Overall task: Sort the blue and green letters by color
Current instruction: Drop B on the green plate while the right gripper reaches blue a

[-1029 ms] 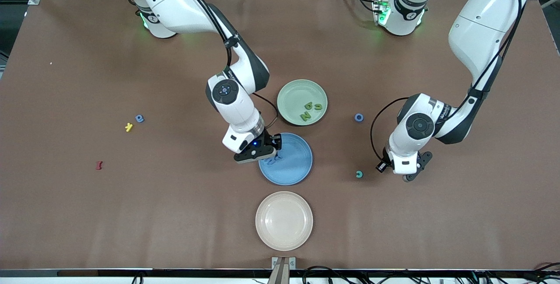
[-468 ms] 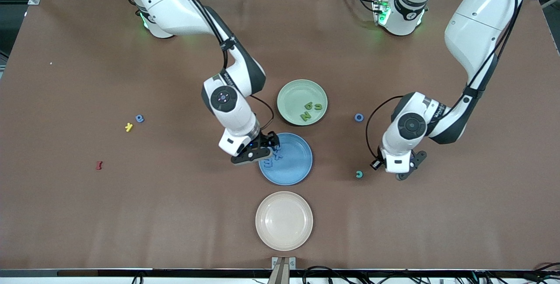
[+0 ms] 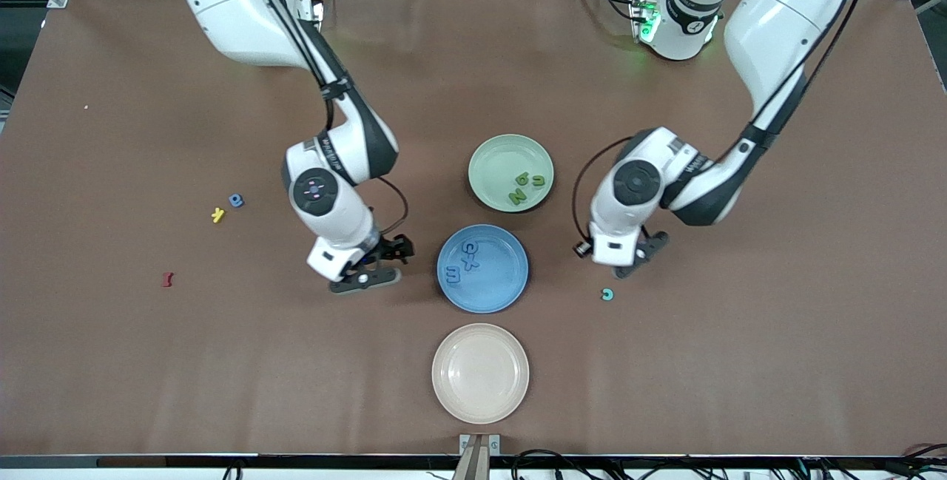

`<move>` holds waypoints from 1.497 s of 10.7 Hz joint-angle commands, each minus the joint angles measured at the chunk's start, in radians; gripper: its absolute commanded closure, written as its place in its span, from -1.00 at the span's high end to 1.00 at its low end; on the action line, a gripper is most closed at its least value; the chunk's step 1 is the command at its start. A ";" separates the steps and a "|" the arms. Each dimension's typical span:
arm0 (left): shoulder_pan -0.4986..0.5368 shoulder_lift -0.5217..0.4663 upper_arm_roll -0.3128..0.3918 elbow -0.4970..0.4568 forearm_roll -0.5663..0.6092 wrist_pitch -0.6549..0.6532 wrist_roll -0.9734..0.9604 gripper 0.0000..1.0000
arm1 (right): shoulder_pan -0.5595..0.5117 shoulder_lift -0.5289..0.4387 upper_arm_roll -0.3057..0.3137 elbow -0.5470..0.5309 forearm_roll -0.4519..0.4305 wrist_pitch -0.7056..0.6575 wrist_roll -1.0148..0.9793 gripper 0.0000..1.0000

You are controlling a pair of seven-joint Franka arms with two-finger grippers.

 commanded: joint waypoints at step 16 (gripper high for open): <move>-0.089 -0.048 -0.014 -0.005 -0.007 -0.149 -0.042 1.00 | -0.333 -0.337 -0.151 -0.533 -0.168 0.005 0.517 1.00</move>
